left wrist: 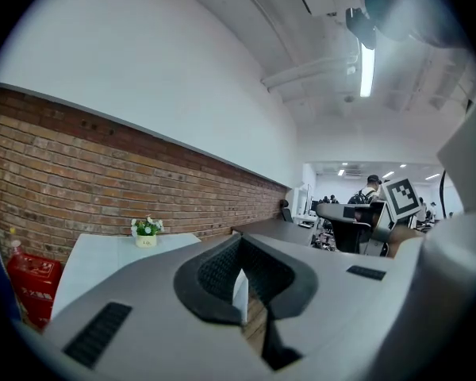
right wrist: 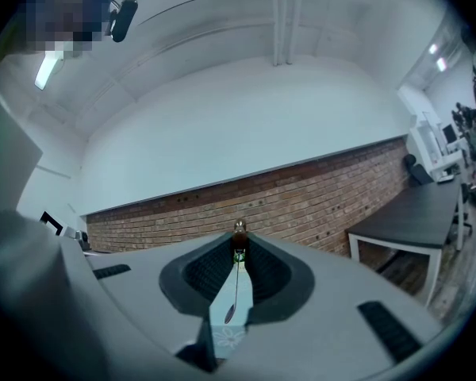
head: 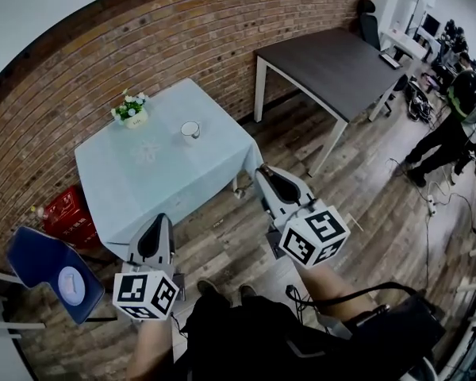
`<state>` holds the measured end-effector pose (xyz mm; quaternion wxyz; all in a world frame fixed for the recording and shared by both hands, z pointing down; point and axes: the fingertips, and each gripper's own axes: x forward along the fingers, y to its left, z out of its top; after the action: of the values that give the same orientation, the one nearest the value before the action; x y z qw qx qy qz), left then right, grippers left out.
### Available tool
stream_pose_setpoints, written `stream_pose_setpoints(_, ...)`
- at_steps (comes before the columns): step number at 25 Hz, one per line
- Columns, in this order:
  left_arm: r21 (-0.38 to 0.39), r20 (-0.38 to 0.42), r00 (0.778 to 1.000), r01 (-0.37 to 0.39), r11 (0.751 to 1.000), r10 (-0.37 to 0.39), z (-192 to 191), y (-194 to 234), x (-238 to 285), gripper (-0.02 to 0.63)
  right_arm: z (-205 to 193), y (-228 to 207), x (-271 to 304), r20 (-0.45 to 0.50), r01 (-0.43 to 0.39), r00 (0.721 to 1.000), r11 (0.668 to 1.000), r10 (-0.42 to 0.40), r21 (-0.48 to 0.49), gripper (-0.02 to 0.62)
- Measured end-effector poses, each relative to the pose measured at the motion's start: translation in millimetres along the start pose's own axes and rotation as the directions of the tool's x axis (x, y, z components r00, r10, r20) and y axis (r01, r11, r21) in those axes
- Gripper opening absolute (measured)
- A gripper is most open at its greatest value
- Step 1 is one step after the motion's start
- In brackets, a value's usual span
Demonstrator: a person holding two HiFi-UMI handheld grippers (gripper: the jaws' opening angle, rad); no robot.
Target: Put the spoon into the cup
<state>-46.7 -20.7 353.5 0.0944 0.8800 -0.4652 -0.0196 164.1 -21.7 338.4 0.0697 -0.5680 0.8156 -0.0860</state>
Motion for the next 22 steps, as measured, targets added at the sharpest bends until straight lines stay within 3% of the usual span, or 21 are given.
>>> stream_pose_setpoints(6,-0.028,0.007,1.000,0.017,0.999,-0.017,1.0,32.7,28.2,0.011,-0.4,-6.4,37.9,-0.005,0.016,1.000,1.000,-0.016,-0.002,0.054)
stream_pose_setpoints(14,0.006,0.046,0.998,0.050,0.999,-0.051,25.7,81.6,73.7,0.009,3.5,-4.8,97.6,-0.028,0.052,0.998,0.998,-0.053,-0.020,0.053)
stream_pose_setpoints(22,-0.012,0.053,0.995,0.088,0.996,-0.088,30.6,126.8,109.9,0.010,1.9,-4.6,156.2,-0.027,0.074,0.997,0.997,-0.075,-0.036,0.053)
